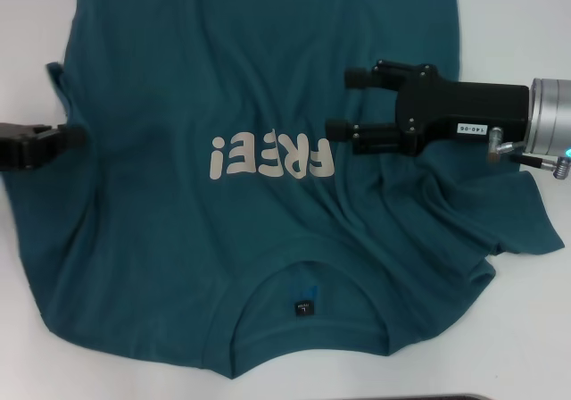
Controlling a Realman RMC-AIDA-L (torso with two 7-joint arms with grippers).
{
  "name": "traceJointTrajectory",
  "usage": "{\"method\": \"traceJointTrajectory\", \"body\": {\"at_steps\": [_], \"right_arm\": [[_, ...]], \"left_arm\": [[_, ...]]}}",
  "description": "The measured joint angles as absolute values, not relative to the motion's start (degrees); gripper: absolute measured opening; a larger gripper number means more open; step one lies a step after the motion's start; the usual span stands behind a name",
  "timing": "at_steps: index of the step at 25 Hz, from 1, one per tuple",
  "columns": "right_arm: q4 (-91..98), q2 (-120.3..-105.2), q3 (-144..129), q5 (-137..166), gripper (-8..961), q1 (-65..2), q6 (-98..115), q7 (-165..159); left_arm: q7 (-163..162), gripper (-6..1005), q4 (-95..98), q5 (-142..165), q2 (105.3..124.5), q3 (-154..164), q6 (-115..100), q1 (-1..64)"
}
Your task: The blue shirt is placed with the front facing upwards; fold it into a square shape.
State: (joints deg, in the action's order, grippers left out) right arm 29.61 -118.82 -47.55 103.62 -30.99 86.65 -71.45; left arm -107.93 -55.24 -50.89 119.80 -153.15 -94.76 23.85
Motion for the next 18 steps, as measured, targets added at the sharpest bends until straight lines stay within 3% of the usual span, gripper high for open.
{"method": "traceJointTrajectory", "body": {"at_steps": [18], "right_arm": [[29.62, -118.79, -47.55, 104.0, 927, -30.93, 86.86, -71.35]], "left_arm": [[-109.08, 88, -54.64, -50.87, 122.48, -152.57, -94.14, 25.5]]}}
